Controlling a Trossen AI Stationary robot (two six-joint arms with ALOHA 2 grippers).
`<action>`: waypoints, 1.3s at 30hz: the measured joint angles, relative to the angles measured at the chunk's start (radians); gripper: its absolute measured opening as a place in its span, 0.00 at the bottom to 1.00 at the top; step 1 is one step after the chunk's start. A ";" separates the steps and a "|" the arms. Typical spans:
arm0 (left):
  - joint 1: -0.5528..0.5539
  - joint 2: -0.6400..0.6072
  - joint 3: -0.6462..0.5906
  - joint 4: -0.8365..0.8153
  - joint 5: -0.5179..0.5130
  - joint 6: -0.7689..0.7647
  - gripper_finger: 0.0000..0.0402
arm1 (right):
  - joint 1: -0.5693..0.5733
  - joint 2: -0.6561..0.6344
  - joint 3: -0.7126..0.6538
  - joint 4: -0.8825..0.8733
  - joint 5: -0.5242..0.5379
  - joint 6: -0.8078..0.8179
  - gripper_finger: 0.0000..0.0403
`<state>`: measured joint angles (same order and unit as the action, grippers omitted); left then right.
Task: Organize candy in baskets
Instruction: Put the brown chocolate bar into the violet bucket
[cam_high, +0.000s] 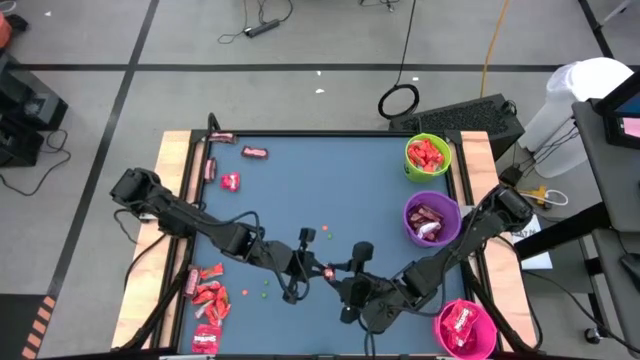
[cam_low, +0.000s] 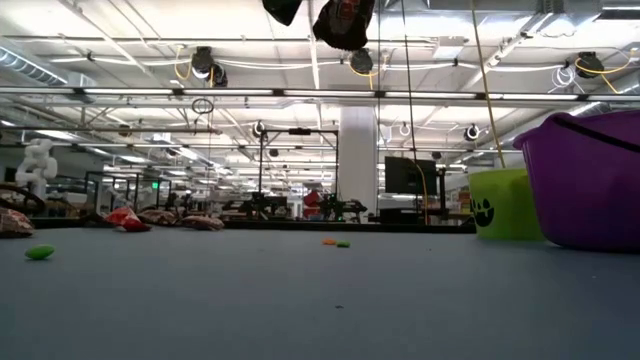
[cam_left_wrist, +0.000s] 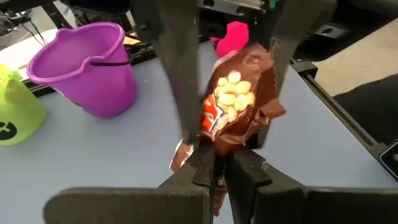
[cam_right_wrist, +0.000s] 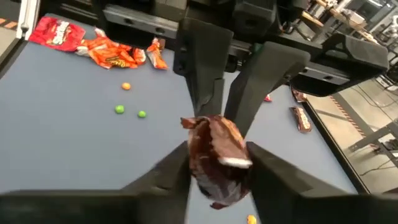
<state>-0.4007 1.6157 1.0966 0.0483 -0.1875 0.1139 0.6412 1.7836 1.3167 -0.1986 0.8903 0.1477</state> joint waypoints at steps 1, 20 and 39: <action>0.000 0.000 0.000 -0.001 0.003 0.000 0.06 | 0.000 0.000 0.000 -0.004 0.000 -0.002 0.29; -0.013 -0.010 0.002 -0.176 -0.003 -0.089 0.36 | 0.017 -0.022 0.000 -0.040 -0.007 -0.034 0.08; -0.060 -0.010 -0.303 0.298 -0.023 -0.161 0.38 | 0.008 -0.353 0.000 -1.195 -0.150 0.913 0.09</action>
<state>-0.4606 1.6058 0.7932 0.3468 -0.2106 -0.0475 0.6491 1.4305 1.3167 -1.3938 0.7404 1.0605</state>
